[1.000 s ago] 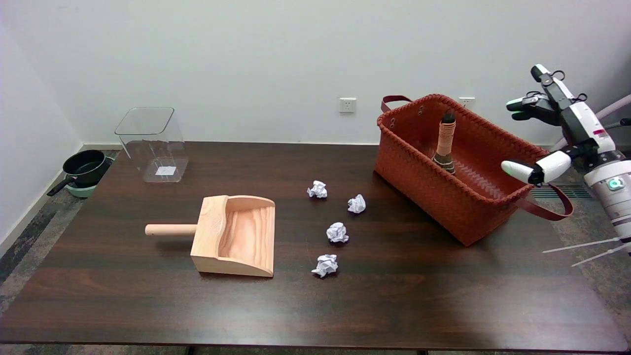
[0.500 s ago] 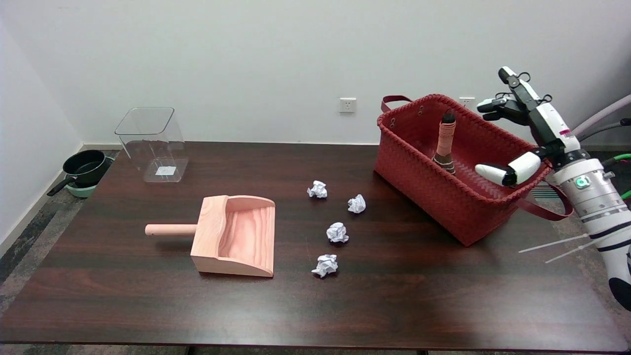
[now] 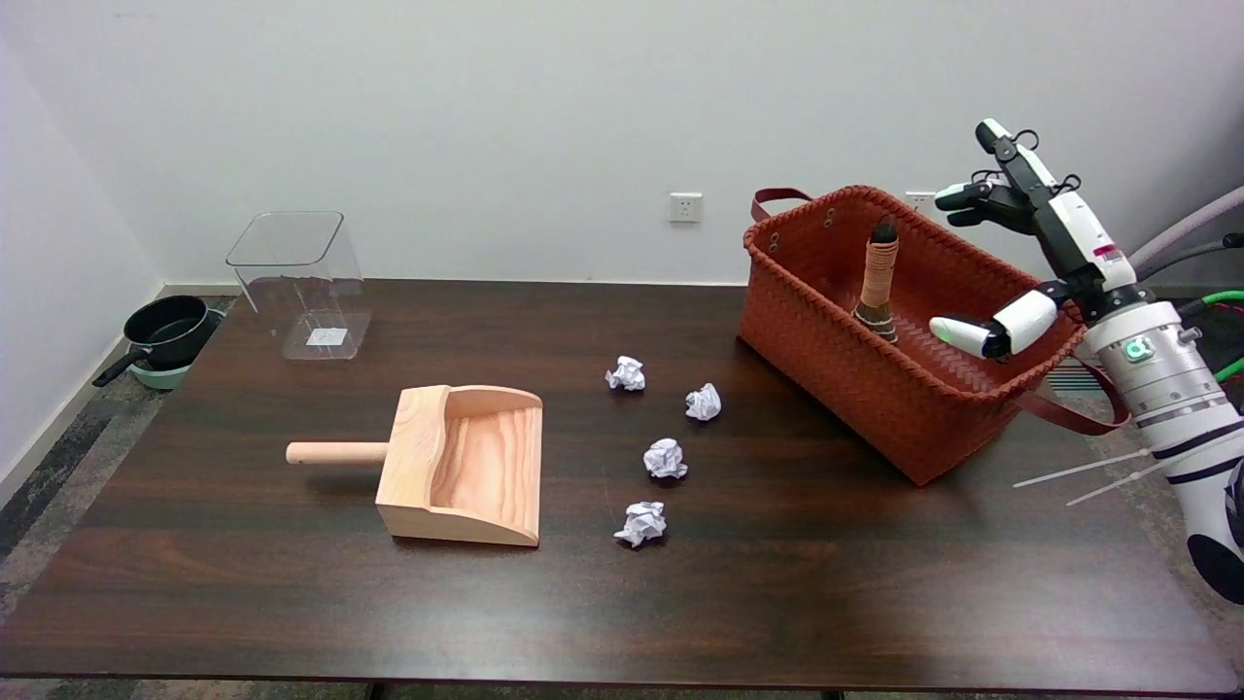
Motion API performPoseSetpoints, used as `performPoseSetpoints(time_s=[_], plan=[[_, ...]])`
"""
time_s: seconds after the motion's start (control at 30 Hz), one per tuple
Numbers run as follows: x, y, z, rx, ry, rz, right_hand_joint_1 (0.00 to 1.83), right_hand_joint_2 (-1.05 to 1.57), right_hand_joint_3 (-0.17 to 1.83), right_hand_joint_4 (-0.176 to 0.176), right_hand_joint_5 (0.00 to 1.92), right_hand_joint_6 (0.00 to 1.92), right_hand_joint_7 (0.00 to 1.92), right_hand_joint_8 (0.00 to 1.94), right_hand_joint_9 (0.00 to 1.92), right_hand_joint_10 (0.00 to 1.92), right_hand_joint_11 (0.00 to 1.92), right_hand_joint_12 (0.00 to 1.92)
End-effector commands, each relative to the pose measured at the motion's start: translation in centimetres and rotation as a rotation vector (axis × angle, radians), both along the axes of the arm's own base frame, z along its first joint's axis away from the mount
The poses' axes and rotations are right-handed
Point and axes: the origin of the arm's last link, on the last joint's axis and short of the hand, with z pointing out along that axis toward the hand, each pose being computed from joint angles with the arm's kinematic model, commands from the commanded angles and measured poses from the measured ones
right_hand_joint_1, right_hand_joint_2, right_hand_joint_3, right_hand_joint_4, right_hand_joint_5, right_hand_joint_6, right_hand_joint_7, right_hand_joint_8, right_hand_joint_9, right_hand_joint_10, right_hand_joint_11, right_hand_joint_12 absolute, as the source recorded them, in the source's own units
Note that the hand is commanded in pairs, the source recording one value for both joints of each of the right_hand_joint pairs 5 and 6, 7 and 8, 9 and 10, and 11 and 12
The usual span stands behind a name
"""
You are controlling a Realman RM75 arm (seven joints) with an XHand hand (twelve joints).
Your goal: Pick up the broom in the basket.
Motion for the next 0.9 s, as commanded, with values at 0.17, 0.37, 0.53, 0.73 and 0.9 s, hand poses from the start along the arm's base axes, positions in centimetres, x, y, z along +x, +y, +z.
performPoseSetpoints(time_s=[0.17, 0.37, 0.53, 0.73, 0.9], plan=[[0.2, -0.1, 0.6, -0.019, 0.03, 0.016, 1.24, -0.28, 1.19, 0.0, 0.05, 0.05, 0.6, 0.6, 0.47, 0.47, 0.62, 0.62], [-0.8, 1.4, 0.9, -0.043, -0.003, 0.013, 1.23, -0.27, 1.17, 0.0, 0.05, 0.05, 0.6, 0.6, 0.47, 0.47, 0.61, 0.61], [-0.9, 1.7, 1.4, -0.061, -0.008, 0.009, 1.27, -0.31, 1.14, 0.0, 0.12, 0.12, 0.59, 0.59, 0.47, 0.47, 0.61, 0.61], [0.3, 1.9, 3.1, -0.116, -0.061, 0.053, 1.3, -0.36, 1.2, 0.0, 0.18, 0.18, 0.59, 0.59, 0.47, 0.47, 0.61, 0.61], [1.3, 1.9, 4.2, -0.162, -0.083, 0.077, 1.28, -0.37, 1.21, 0.0, 0.19, 0.19, 0.59, 0.59, 0.47, 0.47, 0.61, 0.61]])
